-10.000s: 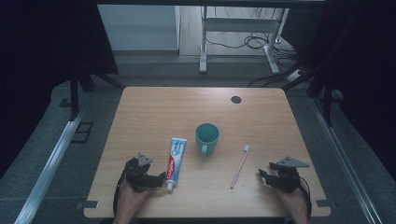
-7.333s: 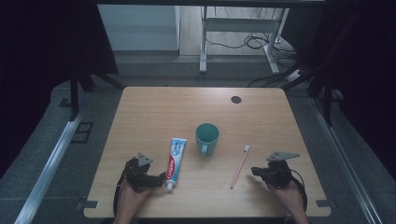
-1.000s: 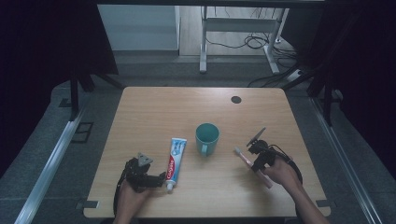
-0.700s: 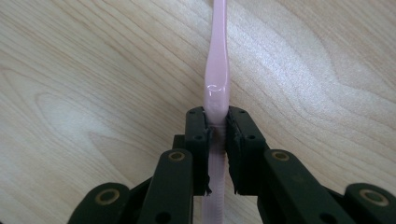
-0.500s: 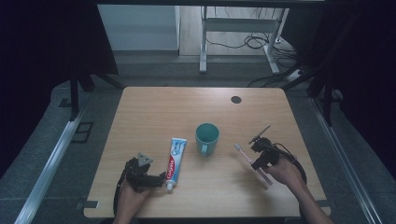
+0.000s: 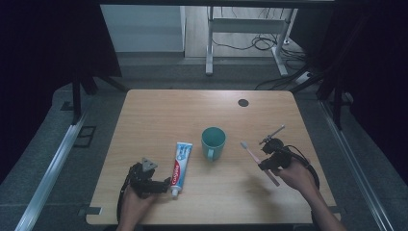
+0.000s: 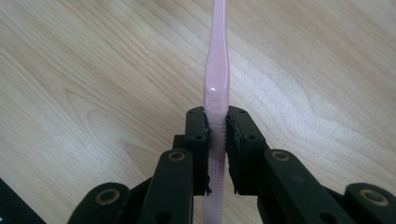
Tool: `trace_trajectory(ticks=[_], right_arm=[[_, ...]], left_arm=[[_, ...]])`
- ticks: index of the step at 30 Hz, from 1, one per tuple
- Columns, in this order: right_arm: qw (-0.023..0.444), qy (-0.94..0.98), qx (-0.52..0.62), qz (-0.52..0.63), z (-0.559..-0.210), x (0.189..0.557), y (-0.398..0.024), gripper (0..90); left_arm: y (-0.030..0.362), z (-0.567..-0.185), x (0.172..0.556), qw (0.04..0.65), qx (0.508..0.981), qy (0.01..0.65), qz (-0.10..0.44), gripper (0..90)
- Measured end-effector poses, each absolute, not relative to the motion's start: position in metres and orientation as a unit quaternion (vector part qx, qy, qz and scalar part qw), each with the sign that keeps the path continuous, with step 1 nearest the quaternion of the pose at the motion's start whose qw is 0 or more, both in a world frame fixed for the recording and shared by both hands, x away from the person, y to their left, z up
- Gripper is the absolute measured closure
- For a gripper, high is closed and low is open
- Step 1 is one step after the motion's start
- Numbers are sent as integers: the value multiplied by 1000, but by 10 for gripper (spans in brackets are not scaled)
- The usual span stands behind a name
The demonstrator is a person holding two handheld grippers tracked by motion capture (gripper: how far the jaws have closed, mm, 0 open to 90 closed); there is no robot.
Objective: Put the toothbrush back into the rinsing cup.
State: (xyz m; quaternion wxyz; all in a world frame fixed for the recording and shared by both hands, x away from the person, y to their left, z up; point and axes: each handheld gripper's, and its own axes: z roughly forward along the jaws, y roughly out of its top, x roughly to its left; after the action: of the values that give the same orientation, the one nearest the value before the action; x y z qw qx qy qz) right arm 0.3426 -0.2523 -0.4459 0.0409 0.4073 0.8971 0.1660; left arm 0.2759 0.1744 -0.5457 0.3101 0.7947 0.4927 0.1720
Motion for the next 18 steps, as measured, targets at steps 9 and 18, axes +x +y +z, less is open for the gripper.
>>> trace_trajectory(ticks=[9,18], right_arm=[[59,892,394,213,-436,340,-253,786],[78,886,378,257,-430,339,-251,786]], left_arm=[[174,-546,276,310,795,493,172,2],[175,-546,276,310,796,491,173,2]])
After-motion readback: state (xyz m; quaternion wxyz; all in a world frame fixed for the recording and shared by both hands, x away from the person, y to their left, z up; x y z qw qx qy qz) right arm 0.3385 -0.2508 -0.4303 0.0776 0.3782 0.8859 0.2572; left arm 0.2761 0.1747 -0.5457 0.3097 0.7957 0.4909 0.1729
